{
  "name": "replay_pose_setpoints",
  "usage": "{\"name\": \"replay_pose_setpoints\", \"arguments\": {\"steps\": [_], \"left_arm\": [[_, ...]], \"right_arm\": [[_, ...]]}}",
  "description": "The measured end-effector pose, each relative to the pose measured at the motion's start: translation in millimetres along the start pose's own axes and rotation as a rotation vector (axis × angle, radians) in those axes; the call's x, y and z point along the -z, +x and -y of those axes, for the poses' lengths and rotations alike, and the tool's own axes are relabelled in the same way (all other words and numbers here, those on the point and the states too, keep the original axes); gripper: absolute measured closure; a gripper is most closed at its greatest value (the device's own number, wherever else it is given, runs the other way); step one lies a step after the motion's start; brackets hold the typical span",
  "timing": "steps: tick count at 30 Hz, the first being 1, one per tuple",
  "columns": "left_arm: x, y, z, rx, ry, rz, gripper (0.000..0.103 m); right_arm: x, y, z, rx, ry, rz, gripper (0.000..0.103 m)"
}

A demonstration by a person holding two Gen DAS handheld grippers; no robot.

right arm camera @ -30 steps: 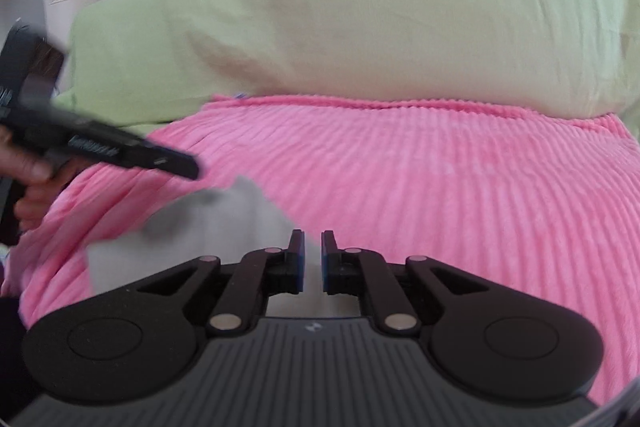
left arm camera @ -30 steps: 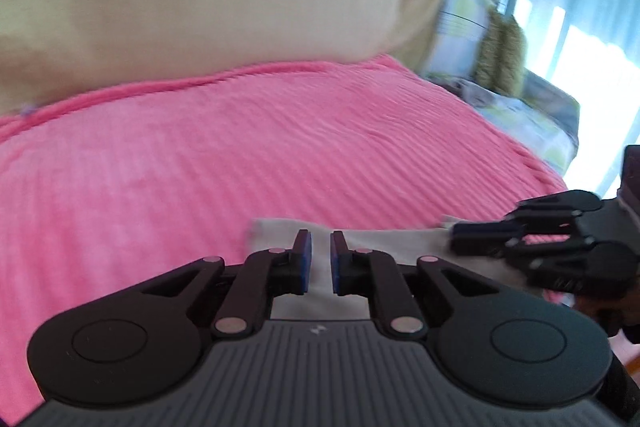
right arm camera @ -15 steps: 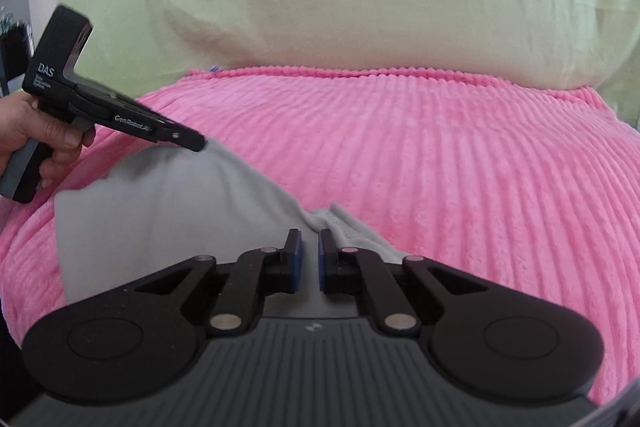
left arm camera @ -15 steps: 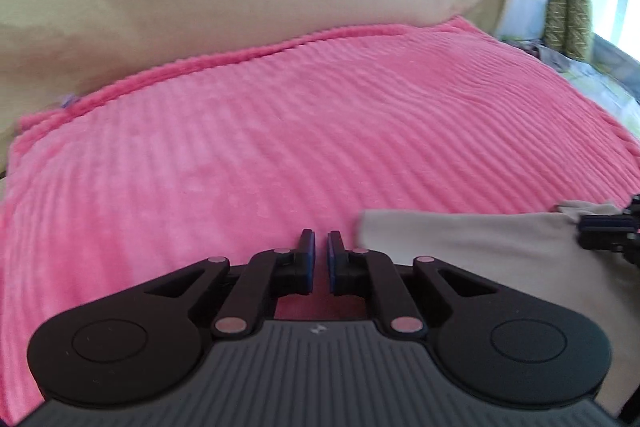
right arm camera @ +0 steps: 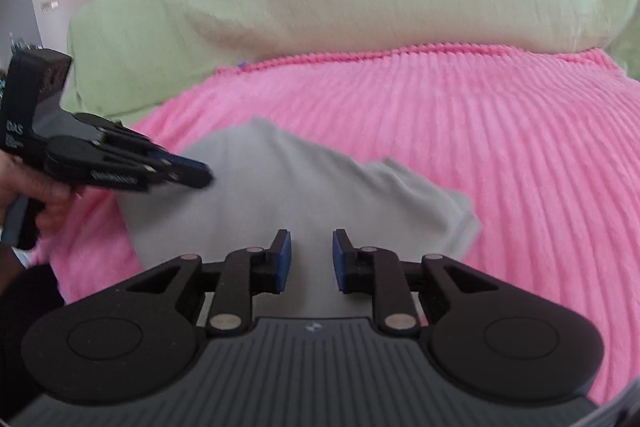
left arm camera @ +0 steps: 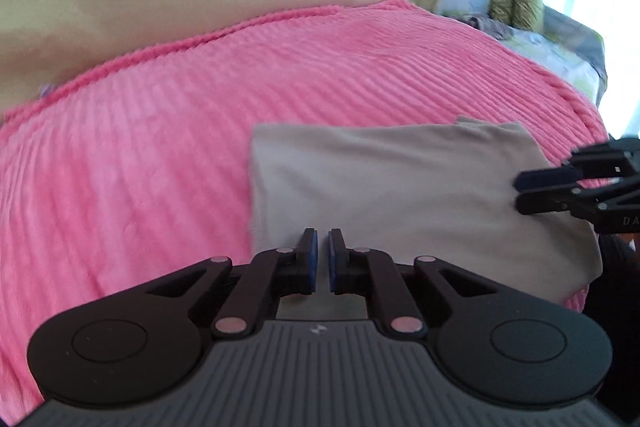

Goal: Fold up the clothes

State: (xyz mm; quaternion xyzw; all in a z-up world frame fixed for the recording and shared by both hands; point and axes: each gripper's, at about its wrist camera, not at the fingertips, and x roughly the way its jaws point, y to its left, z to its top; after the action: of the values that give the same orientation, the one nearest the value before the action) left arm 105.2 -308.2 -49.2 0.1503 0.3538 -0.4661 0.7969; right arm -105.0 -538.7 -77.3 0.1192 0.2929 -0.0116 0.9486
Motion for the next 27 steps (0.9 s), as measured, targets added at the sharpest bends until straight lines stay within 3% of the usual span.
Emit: {"name": "replay_pose_setpoints", "arguments": {"steps": [7, 27], "left_arm": [[2.4, -7.5, 9.1, -0.06, 0.014, -0.034, 0.094], [19.6, -16.8, 8.8, -0.059, -0.007, -0.014, 0.094]], "right_arm": [[2.4, -4.0, 2.3, 0.024, 0.014, -0.024, 0.085], [4.2, -13.7, -2.9, 0.043, 0.003, -0.073, 0.083]]}}
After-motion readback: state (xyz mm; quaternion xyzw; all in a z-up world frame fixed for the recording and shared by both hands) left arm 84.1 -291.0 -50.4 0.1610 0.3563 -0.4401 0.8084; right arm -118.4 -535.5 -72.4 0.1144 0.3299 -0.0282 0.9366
